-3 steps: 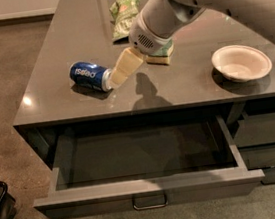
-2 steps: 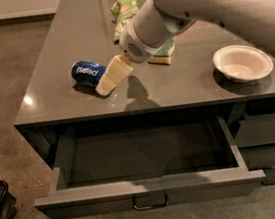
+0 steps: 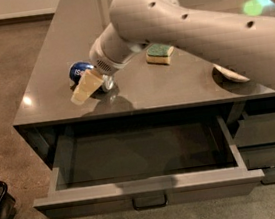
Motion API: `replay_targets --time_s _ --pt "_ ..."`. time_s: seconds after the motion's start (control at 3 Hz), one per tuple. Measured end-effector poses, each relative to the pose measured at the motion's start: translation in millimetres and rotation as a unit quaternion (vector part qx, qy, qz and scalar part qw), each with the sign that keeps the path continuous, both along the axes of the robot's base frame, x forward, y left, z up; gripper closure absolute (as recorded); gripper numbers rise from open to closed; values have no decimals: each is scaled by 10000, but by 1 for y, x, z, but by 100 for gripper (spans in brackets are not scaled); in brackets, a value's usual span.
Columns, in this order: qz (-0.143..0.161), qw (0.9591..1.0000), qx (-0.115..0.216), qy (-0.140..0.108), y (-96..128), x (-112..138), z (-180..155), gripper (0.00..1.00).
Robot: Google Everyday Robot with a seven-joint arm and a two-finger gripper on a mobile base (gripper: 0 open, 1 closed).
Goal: Place pepsi can into top drawer
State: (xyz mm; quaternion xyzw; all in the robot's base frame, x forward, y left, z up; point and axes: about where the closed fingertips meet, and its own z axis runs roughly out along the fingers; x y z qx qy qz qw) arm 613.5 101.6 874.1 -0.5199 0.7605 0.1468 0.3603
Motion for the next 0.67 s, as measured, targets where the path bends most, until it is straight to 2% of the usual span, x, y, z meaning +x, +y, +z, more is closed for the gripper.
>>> replay_targets --time_s 0.33,0.67 --pt "247 9996 -88 -97 25 12 -21 0" --pt "255 9996 -91 -92 26 12 -22 19"
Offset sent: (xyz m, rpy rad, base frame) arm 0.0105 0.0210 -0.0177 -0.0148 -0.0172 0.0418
